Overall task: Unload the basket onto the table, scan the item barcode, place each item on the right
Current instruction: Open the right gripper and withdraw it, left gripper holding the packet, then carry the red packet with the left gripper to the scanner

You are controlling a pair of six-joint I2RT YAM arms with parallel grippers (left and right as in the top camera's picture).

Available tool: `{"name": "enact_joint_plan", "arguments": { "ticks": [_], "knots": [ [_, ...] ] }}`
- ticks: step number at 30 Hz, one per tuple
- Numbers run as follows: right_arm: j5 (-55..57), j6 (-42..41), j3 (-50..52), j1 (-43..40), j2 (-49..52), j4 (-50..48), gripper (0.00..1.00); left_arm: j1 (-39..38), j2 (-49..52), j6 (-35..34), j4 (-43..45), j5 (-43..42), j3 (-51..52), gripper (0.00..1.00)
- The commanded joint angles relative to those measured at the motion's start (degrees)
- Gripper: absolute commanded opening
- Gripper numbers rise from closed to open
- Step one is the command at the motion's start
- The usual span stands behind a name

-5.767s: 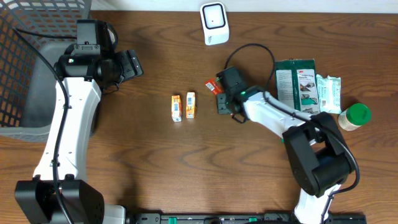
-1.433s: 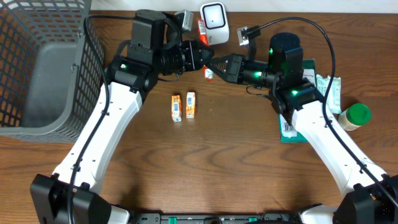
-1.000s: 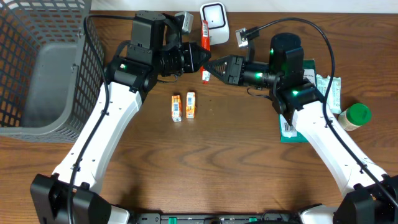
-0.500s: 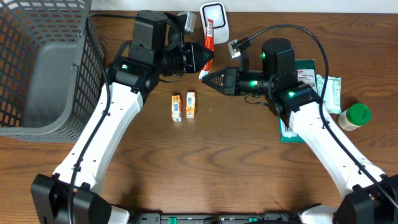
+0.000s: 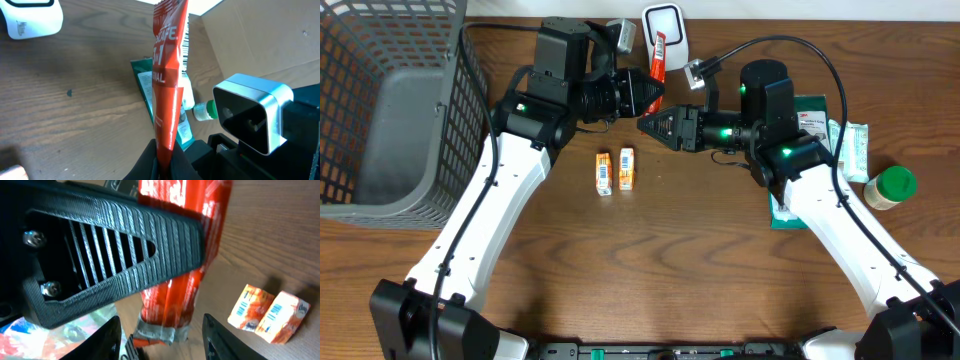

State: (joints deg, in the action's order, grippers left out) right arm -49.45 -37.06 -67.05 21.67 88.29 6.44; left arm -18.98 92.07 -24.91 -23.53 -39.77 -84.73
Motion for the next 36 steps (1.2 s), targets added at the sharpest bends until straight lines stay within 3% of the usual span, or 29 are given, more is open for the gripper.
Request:
{"name": "enact_joint_plan", "arguments": {
  "ticks": [1,5,8,10,13,20,21,24,26,27,29,32,33,36],
  "knots": [
    [-0.11,0.94,-0.74,0.31,-1.18,-0.44,0.44,0.00,-0.42,-3.19,0.13,-0.72,0.02,0.08],
    [-0.13,0.94,-0.74,0.31,-1.18,-0.39,0.16,0.00,-0.42,-3.34,0.11,-0.74,0.02,0.08],
    [-0.11,0.94,-0.74,0.28,-1.18,-0.42,0.01,0.00,-0.42,-3.48,0.09,-0.74,0.02,0.08],
    [-0.11,0.94,-0.74,0.28,-1.18,-0.66,0.01,-0.02,-0.42,-3.50,0.07,-0.74,0.02,0.11],
    [-0.11,0.92,-0.74,0.28,-1.18,-2.16,0.01,-0.11,-0.42,-3.48,-0.13,-0.74,0.02,0.27],
    [-0.09,0.68,-0.76,0.28,-1.18,-4.09,0.01,-0.13,-0.42,-3.26,-2.16,-0.74,0.02,0.29],
    [-0.11,0.68,-0.76,0.28,-1.18,-4.09,0.01,-0.13,-0.42,-3.23,-2.29,-0.74,0.02,0.29],
    [-0.09,0.68,-0.76,0.28,-1.18,-4.11,0.01,-0.13,-0.42,-3.26,-2.23,-0.74,0.02,0.12],
    [-0.07,0.68,-0.76,0.28,-1.18,-4.11,0.01,-0.13,-0.42,-3.26,-2.25,-0.74,0.02,0.07],
    [0.00,0.70,-0.76,0.28,-1.18,-4.11,0.03,-0.13,-0.42,-3.26,-2.25,-0.74,0.02,0.08],
    [0.15,0.72,-0.76,0.24,-1.18,-4.11,0.17,-0.11,-0.42,-3.17,-2.25,-0.72,0.02,0.07],
    [0.09,0.74,-0.76,0.00,-1.18,-3.80,0.50,-0.11,-0.42,0.09,-2.27,-0.68,0.02,0.07],
    [0.04,0.74,-0.76,-0.13,-1.18,-3.41,0.56,-0.11,-0.42,0.87,-2.40,-0.61,0.02,0.08],
    [-0.52,1.03,-0.76,-1.42,-1.20,-2.32,0.61,-0.07,-0.42,2.05,-3.63,1.27,0.02,0.07]
  ]
}}
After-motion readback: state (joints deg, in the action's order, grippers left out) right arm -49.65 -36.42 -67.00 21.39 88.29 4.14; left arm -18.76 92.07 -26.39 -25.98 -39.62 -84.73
